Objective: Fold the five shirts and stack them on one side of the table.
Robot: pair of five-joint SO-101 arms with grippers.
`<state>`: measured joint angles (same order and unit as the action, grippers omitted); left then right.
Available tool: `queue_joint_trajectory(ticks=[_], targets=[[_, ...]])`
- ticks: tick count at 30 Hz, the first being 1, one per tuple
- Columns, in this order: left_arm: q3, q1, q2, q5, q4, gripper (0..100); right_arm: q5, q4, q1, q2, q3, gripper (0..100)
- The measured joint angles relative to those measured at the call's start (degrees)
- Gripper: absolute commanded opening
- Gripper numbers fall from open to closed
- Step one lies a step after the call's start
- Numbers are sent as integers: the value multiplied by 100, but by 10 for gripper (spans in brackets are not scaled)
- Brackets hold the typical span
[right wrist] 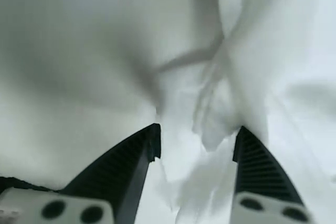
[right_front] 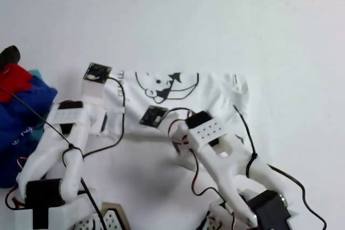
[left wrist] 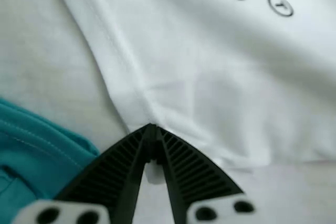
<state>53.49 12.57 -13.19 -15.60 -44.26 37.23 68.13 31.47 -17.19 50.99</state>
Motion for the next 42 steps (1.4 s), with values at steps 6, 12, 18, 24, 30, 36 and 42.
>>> queue_joint_trajectory(ticks=[6, 12, 18, 24, 30, 36, 42], targets=[[0, 0, 0, 0, 0, 27, 35, -70, 70, 589, -18, 229], [0, 0, 0, 0, 0, 27, -176, -62, 589, 730, -26, 229], [0, 0, 0, 0, 0, 27, -193, -211, 510, 730, -18, 226], [0, 0, 0, 0, 0, 27, -185, -343, 105, 923, -79, 24], [0, 0, 0, 0, 0, 27, 35, -422, -44, 1451, -264, 21], [0, 0, 0, 0, 0, 27, 88, -176, -44, 1609, -563, 21], [0, 0, 0, 0, 0, 27, 79, 510, -35, 1705, -949, 132]])
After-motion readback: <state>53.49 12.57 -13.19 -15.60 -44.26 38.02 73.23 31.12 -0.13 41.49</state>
